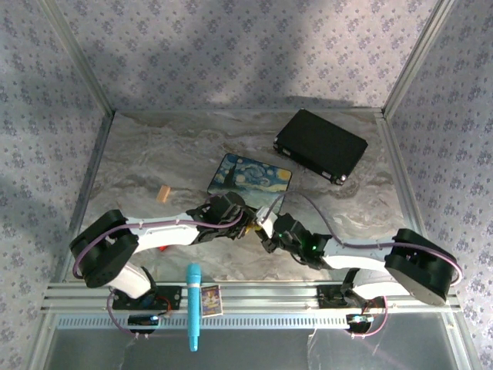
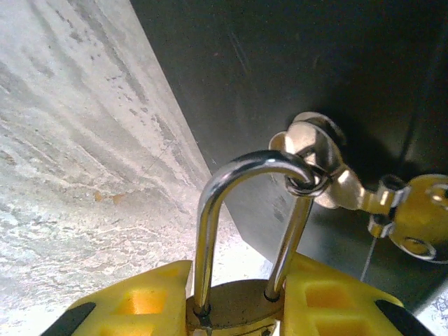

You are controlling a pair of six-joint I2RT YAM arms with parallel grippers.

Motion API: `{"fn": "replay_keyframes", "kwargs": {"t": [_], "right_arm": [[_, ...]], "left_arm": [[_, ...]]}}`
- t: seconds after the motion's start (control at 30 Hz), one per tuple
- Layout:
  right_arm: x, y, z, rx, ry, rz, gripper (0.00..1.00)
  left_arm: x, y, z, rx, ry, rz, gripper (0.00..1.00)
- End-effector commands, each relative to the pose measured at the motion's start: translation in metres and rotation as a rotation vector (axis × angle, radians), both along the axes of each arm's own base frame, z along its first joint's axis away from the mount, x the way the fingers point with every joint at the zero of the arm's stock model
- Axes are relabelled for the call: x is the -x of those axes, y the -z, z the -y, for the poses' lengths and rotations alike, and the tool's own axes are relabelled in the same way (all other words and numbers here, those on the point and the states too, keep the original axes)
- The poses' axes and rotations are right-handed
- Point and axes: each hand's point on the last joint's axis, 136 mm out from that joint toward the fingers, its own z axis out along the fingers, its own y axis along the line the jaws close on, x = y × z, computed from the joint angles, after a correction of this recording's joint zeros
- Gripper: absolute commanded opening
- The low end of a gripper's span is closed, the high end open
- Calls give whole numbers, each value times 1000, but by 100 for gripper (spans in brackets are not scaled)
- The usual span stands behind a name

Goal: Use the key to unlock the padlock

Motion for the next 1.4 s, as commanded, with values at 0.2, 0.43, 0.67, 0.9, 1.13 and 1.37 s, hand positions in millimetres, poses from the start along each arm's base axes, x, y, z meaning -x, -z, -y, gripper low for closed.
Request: {"fn": "replay_keyframes", "kwargs": {"t": [0.2, 0.43, 0.67, 0.9, 1.13, 1.37], "right_arm": [[6, 37, 14, -41, 104, -211, 1], [0, 38, 11, -127, 157, -276, 0], [2, 38, 10, -152, 157, -297, 0], [3, 34, 7, -155, 149, -278, 0], [10, 22, -7, -160, 103, -247, 0], [12, 27, -11, -119, 100, -232, 0]], "left_arm": [[8, 8, -8, -56, 37, 52, 29], [3, -1, -10, -24, 22, 144, 37], [-3, -9, -20, -40, 0, 225, 45], [4, 7, -7, -56, 55, 157, 54], [9, 23, 12, -84, 117, 99, 49], [11, 27, 9, -151, 145, 80, 30]]}}
